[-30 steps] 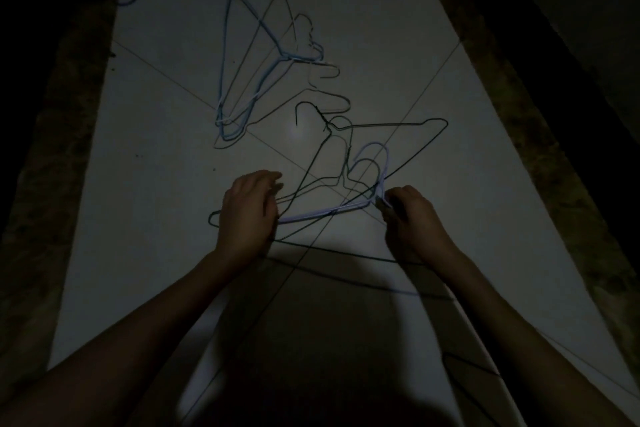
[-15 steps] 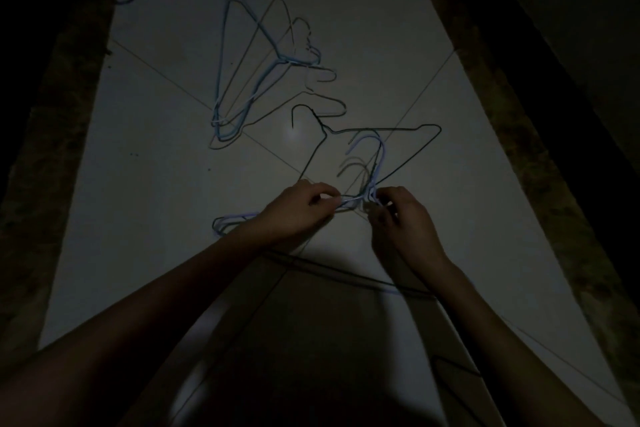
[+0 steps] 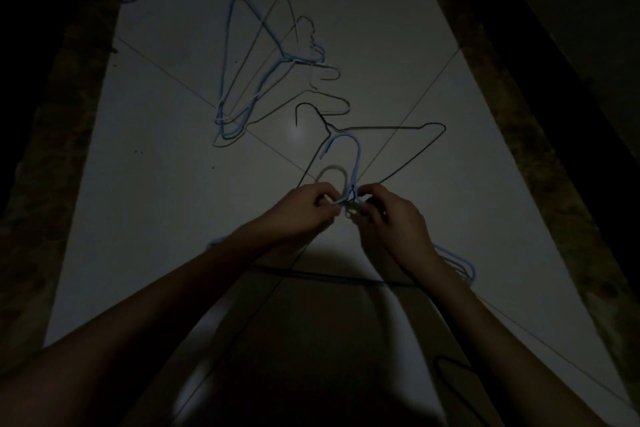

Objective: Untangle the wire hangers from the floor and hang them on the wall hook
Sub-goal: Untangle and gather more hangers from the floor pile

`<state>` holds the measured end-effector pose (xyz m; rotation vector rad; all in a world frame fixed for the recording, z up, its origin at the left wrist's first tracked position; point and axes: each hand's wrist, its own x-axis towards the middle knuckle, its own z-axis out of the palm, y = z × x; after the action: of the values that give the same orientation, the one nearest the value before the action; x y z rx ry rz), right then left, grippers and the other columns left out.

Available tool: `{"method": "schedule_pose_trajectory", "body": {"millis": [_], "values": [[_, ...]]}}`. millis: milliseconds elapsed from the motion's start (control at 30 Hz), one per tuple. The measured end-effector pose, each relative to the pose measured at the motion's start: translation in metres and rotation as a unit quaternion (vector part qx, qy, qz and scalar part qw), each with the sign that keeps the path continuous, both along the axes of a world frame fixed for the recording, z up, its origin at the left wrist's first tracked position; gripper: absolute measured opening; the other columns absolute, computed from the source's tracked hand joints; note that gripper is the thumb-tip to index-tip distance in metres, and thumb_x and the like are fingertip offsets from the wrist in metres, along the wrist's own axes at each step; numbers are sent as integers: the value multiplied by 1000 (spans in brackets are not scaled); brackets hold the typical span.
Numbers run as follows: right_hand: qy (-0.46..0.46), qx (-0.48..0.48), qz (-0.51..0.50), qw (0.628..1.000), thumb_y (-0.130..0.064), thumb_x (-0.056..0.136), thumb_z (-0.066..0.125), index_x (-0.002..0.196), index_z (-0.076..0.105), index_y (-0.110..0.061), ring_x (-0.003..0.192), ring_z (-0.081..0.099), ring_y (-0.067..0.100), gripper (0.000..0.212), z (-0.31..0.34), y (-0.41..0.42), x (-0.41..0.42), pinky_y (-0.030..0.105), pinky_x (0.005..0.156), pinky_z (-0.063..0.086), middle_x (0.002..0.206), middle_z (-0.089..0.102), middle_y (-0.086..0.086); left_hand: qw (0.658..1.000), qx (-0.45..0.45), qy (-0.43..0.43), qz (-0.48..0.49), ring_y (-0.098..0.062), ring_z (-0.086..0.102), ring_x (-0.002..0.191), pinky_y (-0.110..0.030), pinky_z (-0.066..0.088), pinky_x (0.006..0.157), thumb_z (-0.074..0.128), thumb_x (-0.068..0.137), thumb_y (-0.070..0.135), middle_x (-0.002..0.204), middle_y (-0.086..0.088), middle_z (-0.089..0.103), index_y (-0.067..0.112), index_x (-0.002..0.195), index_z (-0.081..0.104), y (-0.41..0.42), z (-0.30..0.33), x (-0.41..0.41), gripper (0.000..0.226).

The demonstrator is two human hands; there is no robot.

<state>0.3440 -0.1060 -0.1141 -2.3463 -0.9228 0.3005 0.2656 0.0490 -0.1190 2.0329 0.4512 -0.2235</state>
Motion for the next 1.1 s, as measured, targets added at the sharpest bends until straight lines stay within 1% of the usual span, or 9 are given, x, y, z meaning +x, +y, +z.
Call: {"method": "schedule_pose_trajectory", "body": {"millis": [67,133,300,433,567,733,900,1000,1100], "values": [[27,15,0,1000,-19,93,52,105,60,-20,87,64,22,16,-1,2,2,39,74,51,97,69,3,1000,4,-15,8,-14,61,81,-16,45,69,55,92,24,90,-2,66,16,101,65,-1,4,4,15],[55,24,-1,998,-22,93,51,103,61,-18,88,63,22,14,-3,4,9,39,75,50,97,69,4,999,5,-33,20,-11,60,76,-14,42,63,56,92,22,88,-3,67,11,97,68,5,6,2,17],[86,-33,28,995,-11,97,42,115,59,-6,99,57,20,25,-14,5,32,14,74,39,108,61,7,995,8,-32,98,-1,55,67,-5,39,58,56,91,13,85,-5,66,13,90,67,42,0,-17,11],[57,-129,77,987,1,90,47,123,56,-4,119,47,30,35,-29,10,47,27,95,34,128,55,14,989,42,-23,140,0,54,68,-11,40,63,57,91,11,89,-4,66,8,100,69,68,-2,-29,16],[36,-176,90,980,6,84,49,115,62,-6,110,50,32,35,-33,8,48,30,85,39,117,57,16,982,46,-31,179,-1,55,67,-5,40,61,59,90,8,89,-5,65,6,103,69,76,-6,-33,17],[115,-158,71,978,-2,90,45,113,62,-12,100,60,26,31,-23,-1,46,31,82,47,109,65,11,985,28,-19,171,4,54,64,1,38,54,60,89,10,86,-3,65,8,101,70,70,-9,-31,16],[3,-135,53,989,-3,89,49,127,52,-3,117,48,33,38,-37,4,70,33,97,36,125,54,19,992,3,-14,124,11,58,57,-4,41,56,59,90,11,76,7,65,16,92,68,63,-7,-30,10],[-17,-170,60,983,-7,90,50,138,38,-3,128,38,32,49,-44,11,83,36,105,29,140,42,17,993,1,3,115,9,58,57,-6,43,55,59,90,12,78,1,67,13,93,70,64,-9,-31,11],[-56,-188,39,980,-9,92,48,138,36,-4,122,40,35,48,-45,16,87,41,98,35,137,41,20,992,-2,9,123,-3,60,64,-10,44,59,60,89,13,79,-3,68,14,90,71,64,-10,-34,10]]}}
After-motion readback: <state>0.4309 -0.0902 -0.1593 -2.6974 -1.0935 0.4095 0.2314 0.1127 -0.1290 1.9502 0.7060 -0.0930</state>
